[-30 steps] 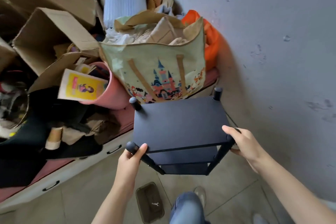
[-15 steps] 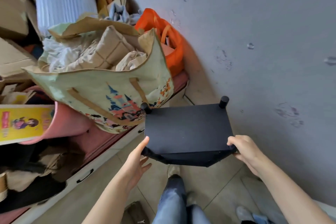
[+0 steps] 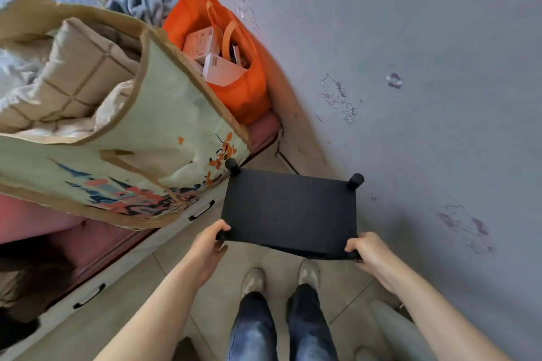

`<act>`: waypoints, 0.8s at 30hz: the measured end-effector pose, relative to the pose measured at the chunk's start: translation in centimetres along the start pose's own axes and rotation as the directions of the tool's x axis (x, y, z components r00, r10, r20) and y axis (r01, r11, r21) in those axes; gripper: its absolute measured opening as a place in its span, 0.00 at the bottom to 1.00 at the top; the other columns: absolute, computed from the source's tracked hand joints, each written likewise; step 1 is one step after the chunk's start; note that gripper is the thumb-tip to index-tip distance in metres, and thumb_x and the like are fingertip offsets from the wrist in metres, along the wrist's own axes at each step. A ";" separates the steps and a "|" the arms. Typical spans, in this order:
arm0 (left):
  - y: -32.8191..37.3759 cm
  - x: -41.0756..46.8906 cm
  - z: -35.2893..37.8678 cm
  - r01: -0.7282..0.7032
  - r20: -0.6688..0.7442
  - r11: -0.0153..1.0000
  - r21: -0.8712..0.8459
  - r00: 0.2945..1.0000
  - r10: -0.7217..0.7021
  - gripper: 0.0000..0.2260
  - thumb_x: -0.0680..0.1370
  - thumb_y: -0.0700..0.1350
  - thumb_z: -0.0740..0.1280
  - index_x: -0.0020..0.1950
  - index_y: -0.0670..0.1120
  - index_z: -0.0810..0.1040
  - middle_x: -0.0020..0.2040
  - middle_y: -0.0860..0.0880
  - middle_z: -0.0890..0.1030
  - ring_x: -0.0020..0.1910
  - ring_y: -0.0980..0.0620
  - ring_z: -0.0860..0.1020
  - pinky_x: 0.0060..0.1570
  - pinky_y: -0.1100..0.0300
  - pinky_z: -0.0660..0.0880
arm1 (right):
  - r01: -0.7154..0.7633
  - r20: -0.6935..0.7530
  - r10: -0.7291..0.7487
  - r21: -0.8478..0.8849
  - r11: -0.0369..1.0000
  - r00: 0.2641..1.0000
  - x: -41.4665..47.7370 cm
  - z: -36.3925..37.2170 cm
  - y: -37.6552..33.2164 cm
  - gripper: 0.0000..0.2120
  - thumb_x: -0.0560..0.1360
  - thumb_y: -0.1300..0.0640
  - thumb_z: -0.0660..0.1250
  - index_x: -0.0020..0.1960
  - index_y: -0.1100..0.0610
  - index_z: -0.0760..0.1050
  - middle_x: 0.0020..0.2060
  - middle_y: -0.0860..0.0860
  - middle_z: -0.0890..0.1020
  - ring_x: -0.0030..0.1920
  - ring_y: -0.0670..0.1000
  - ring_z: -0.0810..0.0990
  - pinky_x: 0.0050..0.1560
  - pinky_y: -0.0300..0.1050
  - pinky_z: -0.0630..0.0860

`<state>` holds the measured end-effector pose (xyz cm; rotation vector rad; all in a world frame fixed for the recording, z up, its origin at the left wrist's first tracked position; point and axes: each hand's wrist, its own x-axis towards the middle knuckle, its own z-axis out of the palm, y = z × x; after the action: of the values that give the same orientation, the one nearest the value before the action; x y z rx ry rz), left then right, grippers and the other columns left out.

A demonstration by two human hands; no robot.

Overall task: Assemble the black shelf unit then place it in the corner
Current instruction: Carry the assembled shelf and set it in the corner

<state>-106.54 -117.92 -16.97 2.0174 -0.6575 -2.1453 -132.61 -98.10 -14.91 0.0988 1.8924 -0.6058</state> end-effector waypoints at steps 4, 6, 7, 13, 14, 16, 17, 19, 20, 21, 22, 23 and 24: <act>-0.8 3.0 1.7 0.005 -0.038 1.000 -0.031 0.999 -0.007 0.03 0.75 0.36 0.65 0.46 0.44 0.76 0.48 0.47 0.77 0.50 0.50 0.75 0.58 0.57 0.71 | -0.055 0.033 0.057 -0.068 0.996 0.998 3.3 -0.3 0.7 0.14 0.71 0.65 0.67 0.56 0.67 0.74 0.53 0.64 0.79 0.54 0.64 0.79 0.61 0.63 0.76; -0.9 4.5 2.3 0.004 -0.050 0.999 -0.045 0.999 -0.006 0.04 0.75 0.36 0.64 0.46 0.43 0.76 0.47 0.48 0.76 0.50 0.50 0.74 0.61 0.56 0.70 | -0.064 0.055 0.068 -0.069 0.996 0.996 4.7 -0.1 0.7 0.13 0.71 0.66 0.66 0.55 0.67 0.75 0.53 0.63 0.80 0.55 0.64 0.79 0.61 0.64 0.76; -1.0 5.1 2.5 0.001 -0.051 0.999 -0.039 0.999 -0.003 0.04 0.76 0.36 0.63 0.46 0.43 0.76 0.48 0.48 0.76 0.51 0.50 0.74 0.63 0.55 0.69 | -0.068 0.068 0.072 -0.068 0.995 0.995 5.3 0.1 0.6 0.12 0.71 0.67 0.66 0.54 0.67 0.74 0.52 0.62 0.79 0.55 0.64 0.79 0.61 0.63 0.76; -1.2 8.8 3.3 -0.022 -0.066 0.997 -0.069 0.998 0.017 0.05 0.76 0.35 0.62 0.46 0.44 0.75 0.49 0.49 0.76 0.48 0.51 0.73 0.60 0.56 0.68 | -0.051 0.092 0.059 -0.080 0.995 0.994 8.1 1.0 0.2 0.11 0.72 0.71 0.64 0.54 0.68 0.75 0.46 0.62 0.81 0.53 0.64 0.80 0.58 0.60 0.76; -1.1 9.4 3.4 -0.025 -0.065 0.997 -0.077 0.998 0.020 0.05 0.76 0.35 0.62 0.46 0.44 0.75 0.49 0.49 0.76 0.48 0.51 0.73 0.60 0.56 0.68 | -0.047 0.094 0.055 -0.088 0.995 0.994 8.5 1.2 0.2 0.11 0.72 0.70 0.64 0.54 0.67 0.75 0.48 0.63 0.81 0.54 0.65 0.80 0.57 0.59 0.76; -1.1 10.3 3.5 -0.025 -0.065 0.996 -0.088 0.998 0.019 0.06 0.75 0.34 0.62 0.46 0.43 0.75 0.50 0.49 0.77 0.49 0.51 0.73 0.59 0.57 0.69 | -0.048 0.108 0.058 -0.093 0.994 0.992 9.1 1.5 0.2 0.13 0.72 0.70 0.64 0.56 0.66 0.75 0.50 0.63 0.82 0.56 0.65 0.80 0.59 0.58 0.75; -1.1 10.7 3.7 -0.028 -0.066 0.995 -0.098 0.998 0.021 0.06 0.75 0.34 0.61 0.46 0.43 0.75 0.50 0.49 0.77 0.49 0.51 0.73 0.58 0.57 0.70 | -0.050 0.112 0.061 -0.098 0.994 0.992 9.4 1.6 0.3 0.14 0.73 0.69 0.64 0.58 0.65 0.76 0.52 0.62 0.82 0.56 0.64 0.80 0.60 0.58 0.76; -1.2 11.4 4.0 -0.038 -0.077 0.991 -0.130 0.997 0.028 0.06 0.75 0.34 0.61 0.44 0.43 0.74 0.50 0.48 0.77 0.48 0.51 0.73 0.55 0.58 0.70 | -0.051 0.114 0.064 -0.117 0.992 0.991 9.6 1.7 0.4 0.14 0.73 0.69 0.64 0.58 0.66 0.76 0.50 0.61 0.82 0.55 0.62 0.80 0.61 0.57 0.75; -1.1 11.7 4.2 -0.050 -0.081 0.987 -0.151 0.996 0.038 0.06 0.75 0.33 0.60 0.43 0.43 0.73 0.49 0.48 0.76 0.47 0.51 0.72 0.55 0.57 0.70 | -0.041 0.115 0.055 -0.121 0.992 0.992 9.6 1.8 0.4 0.12 0.73 0.69 0.65 0.57 0.66 0.76 0.48 0.61 0.82 0.54 0.62 0.80 0.59 0.56 0.75; -0.9 11.9 4.2 -0.065 -0.084 0.983 -0.169 0.995 0.051 0.06 0.75 0.33 0.60 0.42 0.43 0.72 0.49 0.47 0.75 0.47 0.50 0.72 0.55 0.57 0.69 | -0.032 0.118 0.047 -0.120 0.992 0.992 9.6 1.9 0.5 0.12 0.73 0.70 0.65 0.56 0.66 0.77 0.47 0.61 0.82 0.52 0.62 0.81 0.56 0.55 0.76; -0.8 12.0 4.2 -0.075 -0.088 0.981 -0.181 0.994 0.060 0.06 0.75 0.33 0.60 0.42 0.43 0.72 0.48 0.47 0.75 0.47 0.50 0.71 0.56 0.56 0.69 | -0.024 0.124 0.038 -0.117 0.993 0.992 9.5 2.0 0.6 0.11 0.73 0.69 0.65 0.55 0.65 0.77 0.46 0.60 0.82 0.50 0.61 0.81 0.53 0.53 0.77; -0.6 12.2 4.2 -0.083 -0.094 0.979 -0.187 0.993 0.066 0.06 0.75 0.33 0.60 0.42 0.43 0.72 0.48 0.47 0.74 0.48 0.50 0.71 0.57 0.56 0.69 | -0.008 0.136 0.025 -0.123 0.992 0.990 9.2 2.2 0.7 0.11 0.74 0.69 0.66 0.55 0.63 0.77 0.44 0.58 0.83 0.46 0.57 0.81 0.48 0.49 0.77; -0.5 12.4 4.0 -0.089 -0.100 0.978 -0.191 0.992 0.070 0.05 0.75 0.34 0.60 0.44 0.43 0.73 0.49 0.47 0.74 0.50 0.49 0.72 0.59 0.56 0.69 | 0.012 0.154 0.010 -0.141 0.990 0.988 9.0 2.4 0.7 0.10 0.74 0.68 0.66 0.54 0.62 0.77 0.42 0.56 0.82 0.42 0.54 0.81 0.42 0.44 0.76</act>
<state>-111.64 -121.23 -28.55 1.9396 -0.4845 -1.9728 -133.97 -100.44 -23.81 -0.0404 1.7791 -0.4643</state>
